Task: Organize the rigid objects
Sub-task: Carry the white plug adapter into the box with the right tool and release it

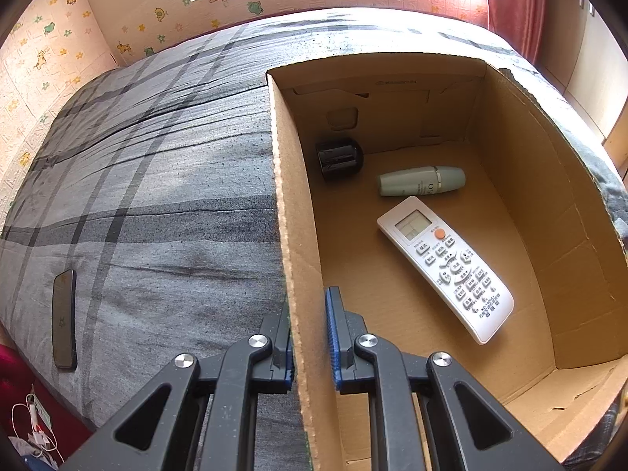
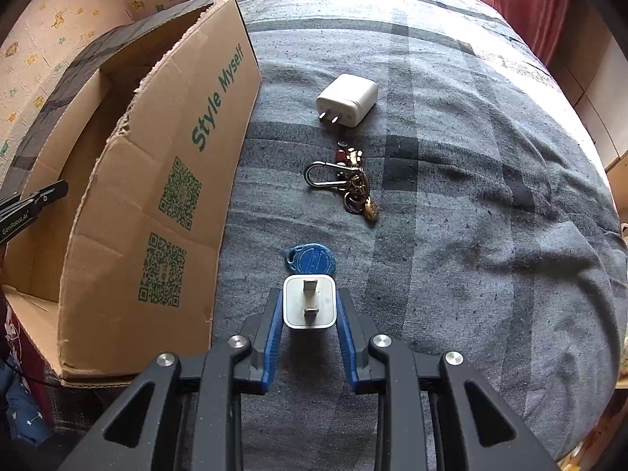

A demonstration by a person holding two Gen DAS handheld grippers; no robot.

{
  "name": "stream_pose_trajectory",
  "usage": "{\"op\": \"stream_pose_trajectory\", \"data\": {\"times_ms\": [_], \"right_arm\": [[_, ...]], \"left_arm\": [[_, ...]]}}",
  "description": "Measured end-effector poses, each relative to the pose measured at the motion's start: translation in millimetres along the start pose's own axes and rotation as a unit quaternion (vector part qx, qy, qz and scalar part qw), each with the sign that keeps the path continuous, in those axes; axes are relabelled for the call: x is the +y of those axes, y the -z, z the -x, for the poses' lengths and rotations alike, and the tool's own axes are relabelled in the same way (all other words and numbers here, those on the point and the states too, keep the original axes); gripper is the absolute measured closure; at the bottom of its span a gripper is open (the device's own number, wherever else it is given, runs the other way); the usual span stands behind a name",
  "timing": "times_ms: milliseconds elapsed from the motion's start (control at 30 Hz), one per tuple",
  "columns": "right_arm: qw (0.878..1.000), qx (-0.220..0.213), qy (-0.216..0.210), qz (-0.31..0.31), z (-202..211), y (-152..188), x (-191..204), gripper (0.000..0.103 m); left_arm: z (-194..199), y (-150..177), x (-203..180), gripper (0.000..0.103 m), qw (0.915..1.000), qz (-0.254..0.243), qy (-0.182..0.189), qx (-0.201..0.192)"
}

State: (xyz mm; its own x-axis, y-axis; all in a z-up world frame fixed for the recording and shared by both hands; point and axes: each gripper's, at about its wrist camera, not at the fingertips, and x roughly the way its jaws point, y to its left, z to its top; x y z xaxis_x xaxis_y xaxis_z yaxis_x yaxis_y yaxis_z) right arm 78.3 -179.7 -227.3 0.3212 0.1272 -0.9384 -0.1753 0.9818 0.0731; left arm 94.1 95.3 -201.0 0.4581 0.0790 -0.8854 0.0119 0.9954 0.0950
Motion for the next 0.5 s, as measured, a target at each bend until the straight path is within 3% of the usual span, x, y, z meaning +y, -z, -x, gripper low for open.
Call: {"op": "stream_pose_trajectory", "data": {"times_ms": [500], "right_arm": [[1.0,-0.03,-0.006,-0.007,48,-21,7,0.075]], "left_arm": [[1,1,2,0.089,0.9999,0.009,0.008,-0.002]]}}
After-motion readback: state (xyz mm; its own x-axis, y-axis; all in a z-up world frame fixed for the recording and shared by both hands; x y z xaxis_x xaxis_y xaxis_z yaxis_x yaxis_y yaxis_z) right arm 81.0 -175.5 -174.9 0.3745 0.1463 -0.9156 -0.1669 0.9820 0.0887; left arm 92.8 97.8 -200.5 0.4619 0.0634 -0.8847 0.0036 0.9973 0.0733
